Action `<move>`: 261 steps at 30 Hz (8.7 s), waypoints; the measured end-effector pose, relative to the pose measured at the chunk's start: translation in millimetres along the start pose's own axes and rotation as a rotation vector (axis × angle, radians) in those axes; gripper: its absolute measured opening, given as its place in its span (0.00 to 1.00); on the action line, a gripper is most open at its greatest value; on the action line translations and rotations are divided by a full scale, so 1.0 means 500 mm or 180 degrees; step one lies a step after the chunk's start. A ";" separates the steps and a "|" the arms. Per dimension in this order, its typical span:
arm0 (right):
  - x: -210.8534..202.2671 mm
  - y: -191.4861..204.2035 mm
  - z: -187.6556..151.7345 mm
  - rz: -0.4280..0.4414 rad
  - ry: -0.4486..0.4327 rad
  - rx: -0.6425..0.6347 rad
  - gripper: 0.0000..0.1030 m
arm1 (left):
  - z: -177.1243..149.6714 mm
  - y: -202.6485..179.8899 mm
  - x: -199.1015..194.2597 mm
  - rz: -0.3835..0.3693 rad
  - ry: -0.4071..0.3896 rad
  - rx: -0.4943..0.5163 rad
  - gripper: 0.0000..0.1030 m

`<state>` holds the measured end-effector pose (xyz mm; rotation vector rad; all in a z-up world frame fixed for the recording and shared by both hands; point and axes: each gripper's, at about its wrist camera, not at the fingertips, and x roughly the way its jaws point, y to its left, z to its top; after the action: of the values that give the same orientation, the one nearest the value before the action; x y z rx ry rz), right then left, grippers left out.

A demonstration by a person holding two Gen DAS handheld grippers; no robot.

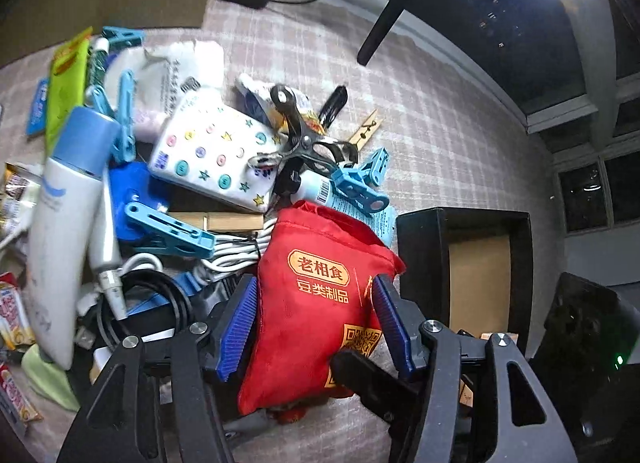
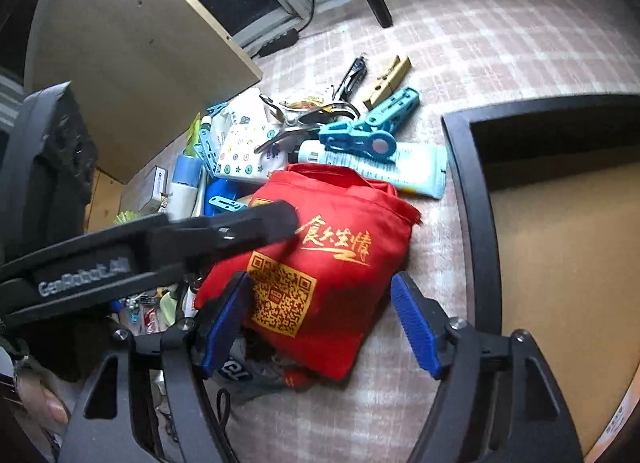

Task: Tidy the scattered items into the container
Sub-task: 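Grasp the red drawstring pouch with the left gripper, then carry the red pouch over the tray and drop it in, then grasp the clear plastic bag with the left gripper, then carry the plastic bag to the tray and release it, then grasp the cartoon figurine keychain with the right gripper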

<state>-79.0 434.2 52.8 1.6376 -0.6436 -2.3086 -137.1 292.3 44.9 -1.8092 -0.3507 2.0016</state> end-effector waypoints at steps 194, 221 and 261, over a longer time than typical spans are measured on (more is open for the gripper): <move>-0.431 -0.177 -0.166 -0.0989 -0.1080 -0.0293 0.64 | -0.393 -0.223 -0.151 0.0165 -0.0751 0.1307 0.74; -0.031 0.147 -0.183 -0.0707 -0.0057 -0.1577 0.63 | -0.561 0.270 -0.247 0.1260 -0.0810 0.0117 0.61; -0.021 0.096 -0.187 -0.0594 0.0061 -0.1249 0.01 | -0.594 0.282 -0.264 0.1131 -0.0891 0.0003 0.22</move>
<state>9.2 376.6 59.0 1.5810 -0.0237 -2.3490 146.2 80.1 61.3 -1.6832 -0.1120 2.5077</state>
